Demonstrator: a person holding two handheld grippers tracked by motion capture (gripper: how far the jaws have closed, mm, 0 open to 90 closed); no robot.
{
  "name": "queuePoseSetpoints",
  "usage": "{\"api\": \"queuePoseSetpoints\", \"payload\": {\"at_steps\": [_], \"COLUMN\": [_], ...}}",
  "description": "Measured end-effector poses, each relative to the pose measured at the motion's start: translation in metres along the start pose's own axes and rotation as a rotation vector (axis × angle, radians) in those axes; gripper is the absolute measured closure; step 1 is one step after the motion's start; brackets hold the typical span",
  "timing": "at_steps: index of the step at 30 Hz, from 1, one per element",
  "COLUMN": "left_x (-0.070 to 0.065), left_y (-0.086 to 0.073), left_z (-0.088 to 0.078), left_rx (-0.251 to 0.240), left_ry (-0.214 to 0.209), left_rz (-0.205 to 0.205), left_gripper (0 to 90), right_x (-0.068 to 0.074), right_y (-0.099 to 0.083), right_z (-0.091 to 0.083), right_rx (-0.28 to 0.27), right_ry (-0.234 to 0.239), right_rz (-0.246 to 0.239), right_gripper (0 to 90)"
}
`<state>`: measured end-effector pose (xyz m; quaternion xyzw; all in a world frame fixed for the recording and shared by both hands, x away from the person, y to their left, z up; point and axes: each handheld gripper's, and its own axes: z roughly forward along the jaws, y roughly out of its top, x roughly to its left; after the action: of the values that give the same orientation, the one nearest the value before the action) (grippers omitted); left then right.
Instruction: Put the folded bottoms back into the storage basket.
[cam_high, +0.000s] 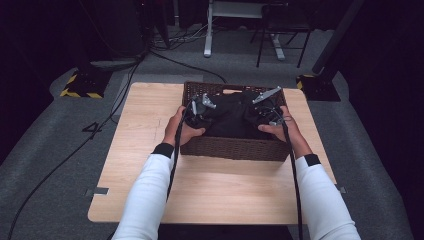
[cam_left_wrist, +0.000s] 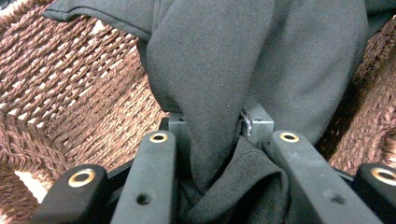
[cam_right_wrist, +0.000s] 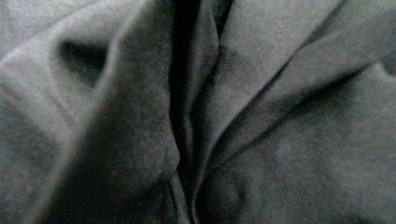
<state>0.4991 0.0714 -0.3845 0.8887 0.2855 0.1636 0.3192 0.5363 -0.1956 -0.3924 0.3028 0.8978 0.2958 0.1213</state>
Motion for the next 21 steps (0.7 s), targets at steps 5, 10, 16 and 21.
{"api": "queuePoseSetpoints", "payload": {"at_steps": [5, 10, 16, 21], "left_x": [-0.002, -0.001, 0.005, 0.007], "left_y": [0.002, 0.001, -0.005, -0.010], "left_z": [0.003, 0.002, -0.003, -0.009], "left_rx": [0.037, 0.052, 0.044, -0.002], "left_ry": [0.016, 0.040, 0.041, 0.037], "left_rz": [0.017, -0.001, -0.034, -0.049], "left_gripper": [65.5, 58.7, 46.0, 38.0], "right_x": [-0.002, -0.007, -0.009, -0.007], "right_y": [-0.001, -0.006, -0.007, -0.008], "right_z": [0.002, 0.004, -0.006, -0.008], "right_rx": [0.060, 0.147, 0.095, 0.065], "right_ry": [-0.018, -0.091, -0.108, -0.101], "right_rz": [-0.006, 0.027, 0.034, 0.035], "right_gripper": [41.9, 30.2, 27.8, 27.5]}}
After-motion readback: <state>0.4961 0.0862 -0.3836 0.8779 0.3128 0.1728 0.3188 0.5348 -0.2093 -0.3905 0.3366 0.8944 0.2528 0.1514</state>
